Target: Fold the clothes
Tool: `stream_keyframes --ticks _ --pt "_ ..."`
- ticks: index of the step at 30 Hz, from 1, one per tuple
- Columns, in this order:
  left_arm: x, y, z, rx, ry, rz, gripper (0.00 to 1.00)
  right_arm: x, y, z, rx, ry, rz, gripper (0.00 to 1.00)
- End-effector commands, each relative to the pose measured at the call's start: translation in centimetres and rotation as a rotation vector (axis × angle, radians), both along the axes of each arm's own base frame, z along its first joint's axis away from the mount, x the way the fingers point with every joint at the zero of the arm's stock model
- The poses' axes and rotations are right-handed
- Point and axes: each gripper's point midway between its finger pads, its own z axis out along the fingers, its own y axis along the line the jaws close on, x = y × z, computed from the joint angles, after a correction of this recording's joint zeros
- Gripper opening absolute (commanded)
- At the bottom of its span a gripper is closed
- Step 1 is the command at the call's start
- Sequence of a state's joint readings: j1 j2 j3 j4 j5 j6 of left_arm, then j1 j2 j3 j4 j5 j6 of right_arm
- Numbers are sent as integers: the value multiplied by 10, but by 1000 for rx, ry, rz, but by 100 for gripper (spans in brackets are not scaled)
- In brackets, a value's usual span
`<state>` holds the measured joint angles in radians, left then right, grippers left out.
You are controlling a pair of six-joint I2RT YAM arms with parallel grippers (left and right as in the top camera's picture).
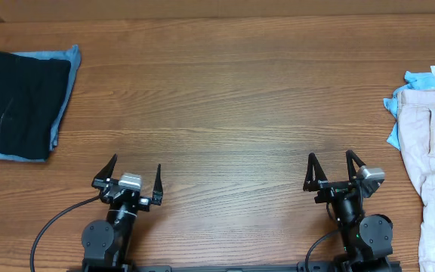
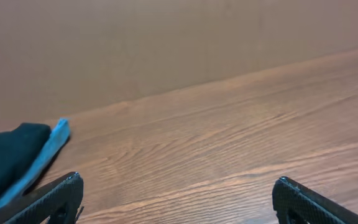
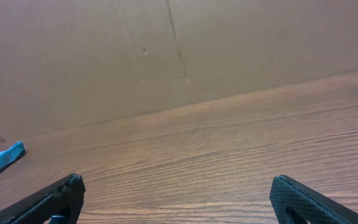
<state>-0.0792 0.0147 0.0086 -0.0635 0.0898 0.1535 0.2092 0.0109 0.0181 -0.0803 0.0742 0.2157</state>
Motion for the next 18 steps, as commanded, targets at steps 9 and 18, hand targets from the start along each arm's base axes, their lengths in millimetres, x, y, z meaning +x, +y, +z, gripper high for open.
stream_keyframes --ticks 9,18 --pt "-2 65 5 -455 -34 400 100 0 0 -2 -3 -2 1 100" --pt "0 61 3 -454 -16 356 100 0 0 -2 -3 -2 1 100"
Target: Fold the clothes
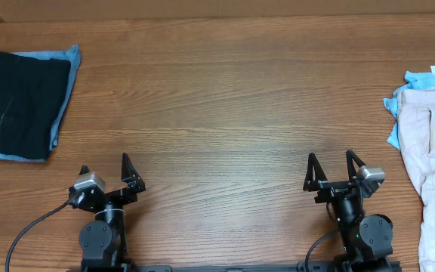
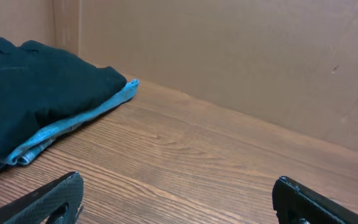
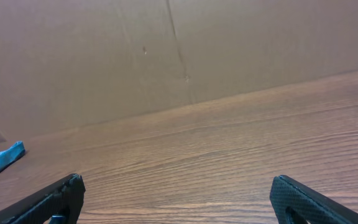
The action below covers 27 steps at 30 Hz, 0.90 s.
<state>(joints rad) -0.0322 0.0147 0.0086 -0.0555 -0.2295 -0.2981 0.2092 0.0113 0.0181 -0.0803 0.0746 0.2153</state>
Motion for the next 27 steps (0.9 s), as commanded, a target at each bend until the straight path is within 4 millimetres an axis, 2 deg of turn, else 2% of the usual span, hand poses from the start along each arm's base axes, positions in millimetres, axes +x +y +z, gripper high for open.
stream_keyframes --ticks 1,19,23,27 --pt "1 -8 1 -19 -11 -43 100 0 0 -2 -3 -2 2 100" --pt "1 -8 1 -19 -10 -43 100 0 0 -2 -21 -4 0 100" --pt "1 -8 1 -19 -10 -43 100 0 1 -3 -245 -39 10 100" --pt "1 -8 1 -19 -10 -43 100 -1 5 -4 -374 -62 55 100"
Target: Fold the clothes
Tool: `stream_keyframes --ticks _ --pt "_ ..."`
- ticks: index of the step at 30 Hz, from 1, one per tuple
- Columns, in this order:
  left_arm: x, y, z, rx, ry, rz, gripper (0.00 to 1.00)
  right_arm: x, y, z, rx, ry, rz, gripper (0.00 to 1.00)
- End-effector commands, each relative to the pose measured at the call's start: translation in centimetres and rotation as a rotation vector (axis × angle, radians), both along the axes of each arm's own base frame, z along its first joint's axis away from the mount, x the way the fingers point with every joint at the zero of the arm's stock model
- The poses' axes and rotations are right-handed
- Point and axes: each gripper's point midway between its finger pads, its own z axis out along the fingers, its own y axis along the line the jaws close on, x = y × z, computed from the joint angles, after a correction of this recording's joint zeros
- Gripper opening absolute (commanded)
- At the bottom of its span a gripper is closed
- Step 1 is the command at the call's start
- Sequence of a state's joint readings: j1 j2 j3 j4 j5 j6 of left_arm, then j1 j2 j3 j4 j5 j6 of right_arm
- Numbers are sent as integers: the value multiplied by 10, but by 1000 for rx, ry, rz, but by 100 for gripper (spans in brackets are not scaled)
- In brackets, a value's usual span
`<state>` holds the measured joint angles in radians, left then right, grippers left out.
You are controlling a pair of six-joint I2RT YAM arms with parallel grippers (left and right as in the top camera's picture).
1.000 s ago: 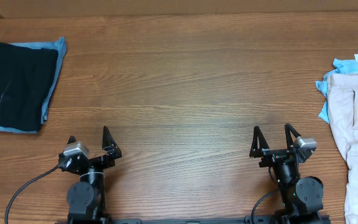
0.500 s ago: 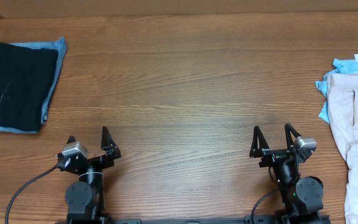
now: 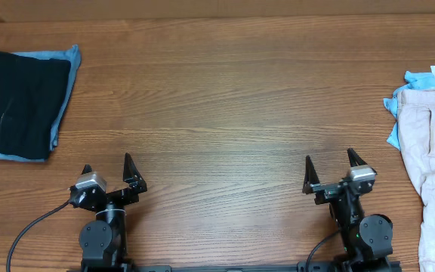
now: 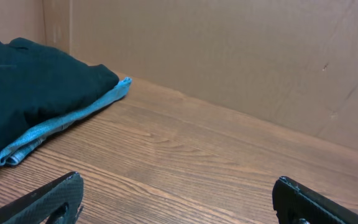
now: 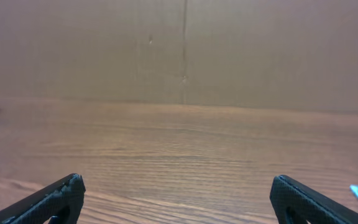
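A folded dark garment [image 3: 15,102] lies on a folded light blue one [image 3: 65,94] at the table's far left; both also show in the left wrist view, dark garment [image 4: 23,99] above the blue edge [image 4: 61,121]. Unfolded beige clothing [image 3: 433,162] lies crumpled at the right edge over a blue piece [image 3: 429,77]. My left gripper [image 3: 109,172] stands open near the front edge, angled toward the left pile, holding nothing. My right gripper [image 3: 328,168] is open and holds nothing, well left of the beige clothing. A blue scrap shows at the right wrist view's edge.
The wooden table [image 3: 225,113] spans the view, bordered by a brown cardboard wall [image 5: 185,50] at the back. Both arm bases sit at the front edge, with a cable [image 3: 40,230] trailing from the left one.
My right gripper has turned slightly to the right; its view now faces the back wall squarely with blue cloth at the right edge. The left gripper has barely shifted. Clothes lie as before.
At first both grippers stood open near the front edge, facing the back. Then my left gripper had turned left toward the folded dark and blue pile. Now my right gripper has also turned a little toward the beige clothing. No garment has moved.
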<state>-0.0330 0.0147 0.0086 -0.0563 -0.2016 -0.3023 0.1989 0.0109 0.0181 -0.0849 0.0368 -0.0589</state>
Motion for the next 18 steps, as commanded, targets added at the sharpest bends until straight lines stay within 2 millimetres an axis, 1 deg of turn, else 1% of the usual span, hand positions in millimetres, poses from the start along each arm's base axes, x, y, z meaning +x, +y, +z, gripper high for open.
stream_keyframes --ticks 1,3,18 --pt "0 -3 1 -13 -10 -15 100 1 -3 -2 -103 -20 10 100" --pt "0 -3 1 -13 -10 -15 100 2 -10 -3 -103 -18 -20 100" --pt "0 -3 1 -13 -10 -15 100 2 -10 -3 -103 -18 -20 100"
